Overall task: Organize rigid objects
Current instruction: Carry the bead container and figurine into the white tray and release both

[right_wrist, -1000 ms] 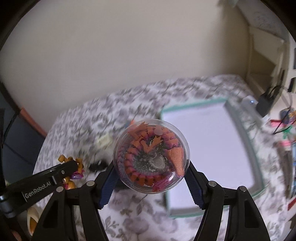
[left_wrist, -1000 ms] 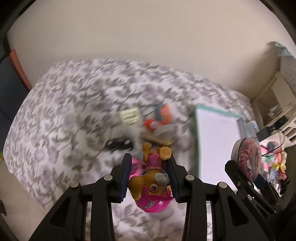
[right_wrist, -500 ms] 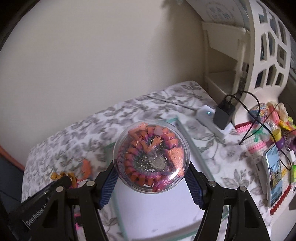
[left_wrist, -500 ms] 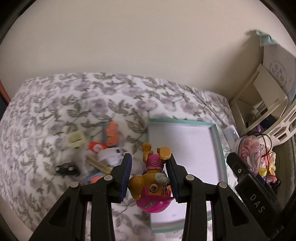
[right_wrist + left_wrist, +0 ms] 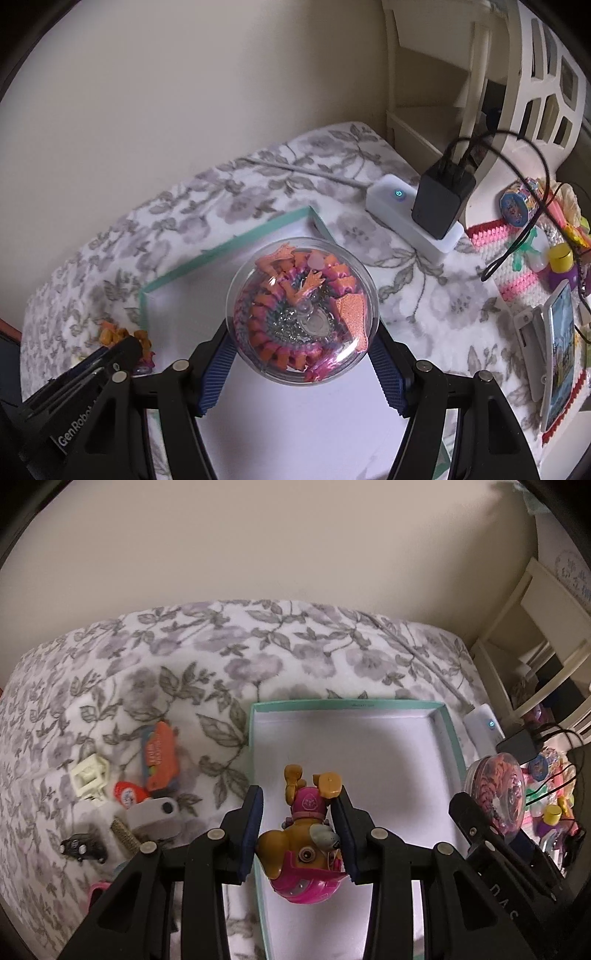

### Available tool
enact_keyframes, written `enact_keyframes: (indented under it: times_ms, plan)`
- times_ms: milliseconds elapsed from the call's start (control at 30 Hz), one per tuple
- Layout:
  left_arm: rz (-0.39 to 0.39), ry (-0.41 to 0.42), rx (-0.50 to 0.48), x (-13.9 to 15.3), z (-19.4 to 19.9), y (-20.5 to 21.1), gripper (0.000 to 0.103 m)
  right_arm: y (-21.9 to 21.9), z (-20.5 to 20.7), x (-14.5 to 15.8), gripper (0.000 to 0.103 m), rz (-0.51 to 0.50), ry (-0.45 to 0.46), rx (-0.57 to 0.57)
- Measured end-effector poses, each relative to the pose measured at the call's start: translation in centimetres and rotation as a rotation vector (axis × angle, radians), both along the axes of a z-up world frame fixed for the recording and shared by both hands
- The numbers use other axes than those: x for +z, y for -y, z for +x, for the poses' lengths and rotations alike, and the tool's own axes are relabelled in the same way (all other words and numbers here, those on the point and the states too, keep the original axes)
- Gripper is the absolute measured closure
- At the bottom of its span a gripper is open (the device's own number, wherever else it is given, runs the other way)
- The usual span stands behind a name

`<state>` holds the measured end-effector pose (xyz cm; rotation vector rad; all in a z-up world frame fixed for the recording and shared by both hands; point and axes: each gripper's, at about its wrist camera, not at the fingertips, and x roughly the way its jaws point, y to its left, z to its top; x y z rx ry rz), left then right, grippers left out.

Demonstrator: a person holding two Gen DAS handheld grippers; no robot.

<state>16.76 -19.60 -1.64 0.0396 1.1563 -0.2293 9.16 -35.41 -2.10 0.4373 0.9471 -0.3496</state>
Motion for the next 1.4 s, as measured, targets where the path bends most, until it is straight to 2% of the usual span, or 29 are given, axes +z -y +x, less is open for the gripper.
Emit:
enact_keyframes:
  times_ms: [200,400,633,833,1100,1400]
  plan:
    - [-0.001,-0.049,-0.002,-3.1,0.3,0.2,0.064,0.1,0.7,-2.2,0.031,-0.002,-0.057,0.013]
    - [0.002,-0.069,-0.021,-4.7,0.3,0.6,0.064,0.2,1.0,-3.8,0.031,-0.012,-0.115,0.011]
    - [0.018,-0.054,-0.041,-4.6,0.3,1.0,0.064,0.3,1.2,-5.1,0.031,-0.014,-0.179,0.002]
    - [0.008,-0.04,-0.069,-4.0,0.0,1.6,0.064,0.1,1.2,-4.9,0.031,-0.033,-0.187,0.003]
    - [0.022,-0.058,-0.086,-4.8,-0.2,2.1,0.063,0.0,1.6,-5.8,0.031,-0.035,-0.225,0.006]
    - [0.003,-0.08,-0.086,-4.6,-0.2,2.0,0.061,0.0,1.6,-5.7,0.03,-0.049,-0.237,0.008]
